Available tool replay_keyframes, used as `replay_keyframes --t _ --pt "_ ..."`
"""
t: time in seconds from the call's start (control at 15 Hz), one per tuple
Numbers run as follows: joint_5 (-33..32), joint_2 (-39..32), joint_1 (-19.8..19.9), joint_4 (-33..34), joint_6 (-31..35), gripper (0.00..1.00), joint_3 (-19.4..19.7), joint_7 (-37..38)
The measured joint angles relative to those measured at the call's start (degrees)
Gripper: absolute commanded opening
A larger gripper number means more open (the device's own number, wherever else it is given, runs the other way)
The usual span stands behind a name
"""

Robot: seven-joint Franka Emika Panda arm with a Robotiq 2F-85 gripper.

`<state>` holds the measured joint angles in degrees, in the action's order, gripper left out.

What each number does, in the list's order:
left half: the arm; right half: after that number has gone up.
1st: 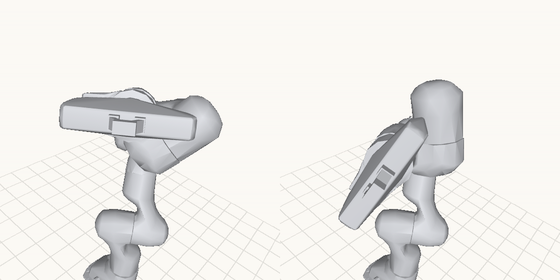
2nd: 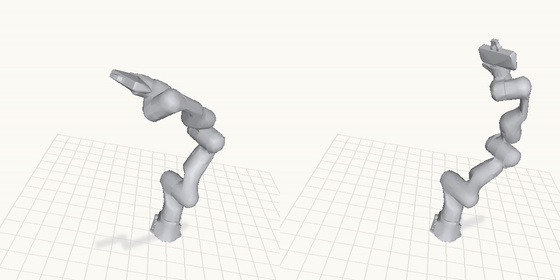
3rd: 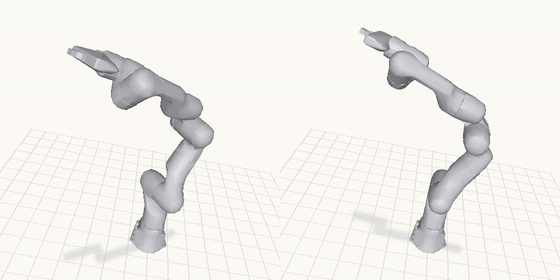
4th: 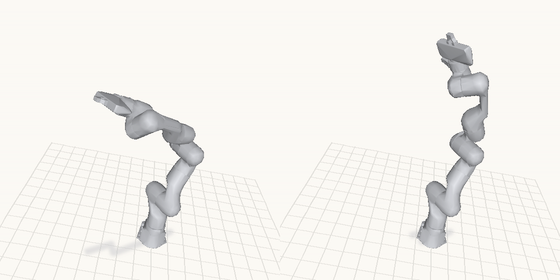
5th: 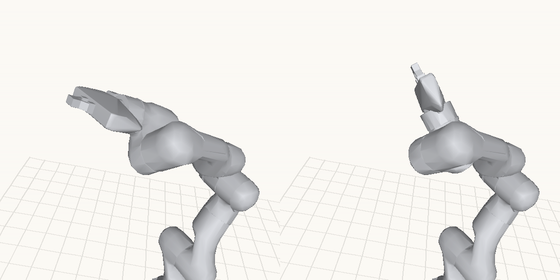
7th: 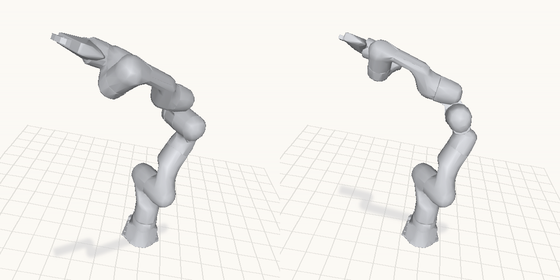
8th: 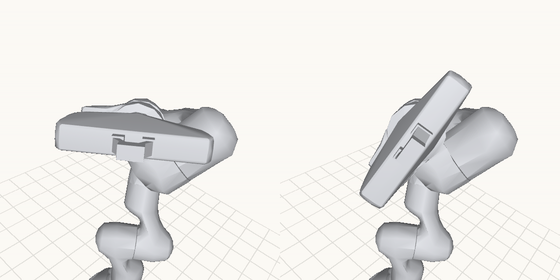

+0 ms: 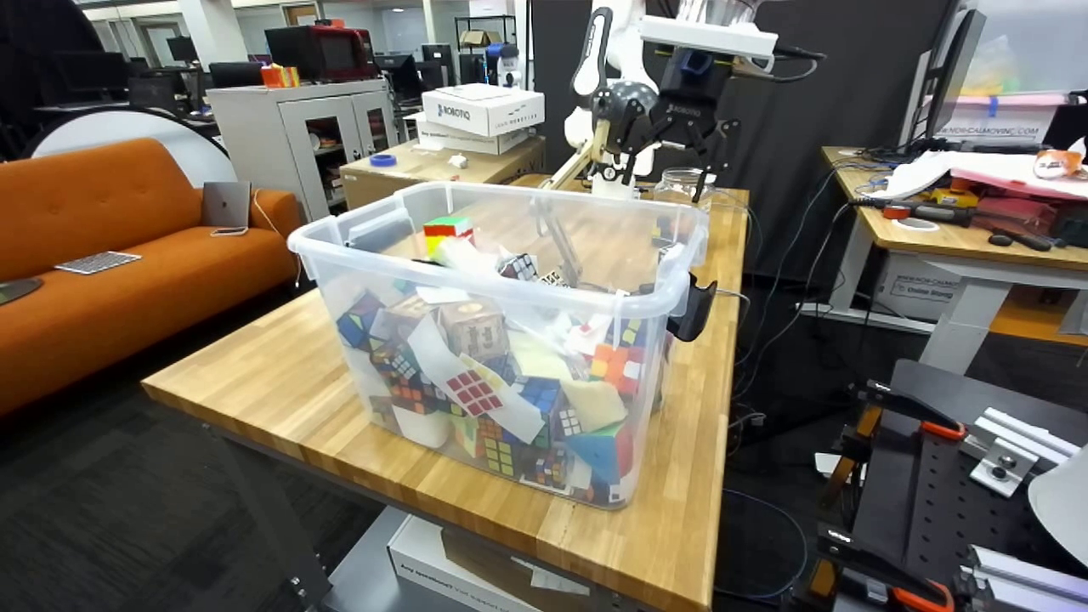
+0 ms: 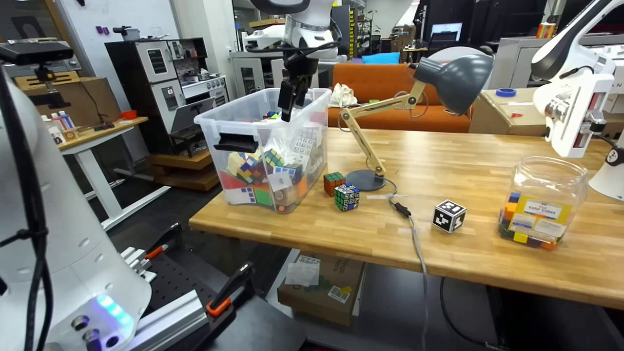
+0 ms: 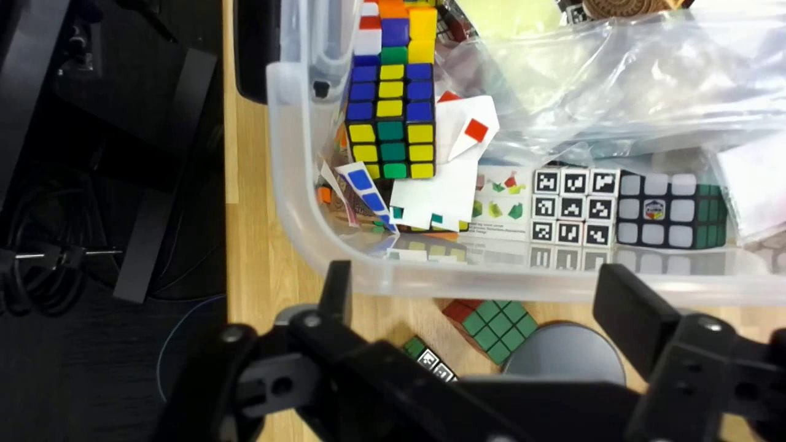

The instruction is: Put the Rubik's cube on the right into the clear container on the left

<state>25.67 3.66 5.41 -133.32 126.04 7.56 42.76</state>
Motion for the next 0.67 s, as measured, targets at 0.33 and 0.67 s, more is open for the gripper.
replay_keyframes --t 0.33,0.67 --pt "1.6 2.3 1.4 -3.2 2.2 1.0 0.5 6.6" --pt "4.1 0.9 4.5 -7.0 2.3 1.0 3.9 10.4"
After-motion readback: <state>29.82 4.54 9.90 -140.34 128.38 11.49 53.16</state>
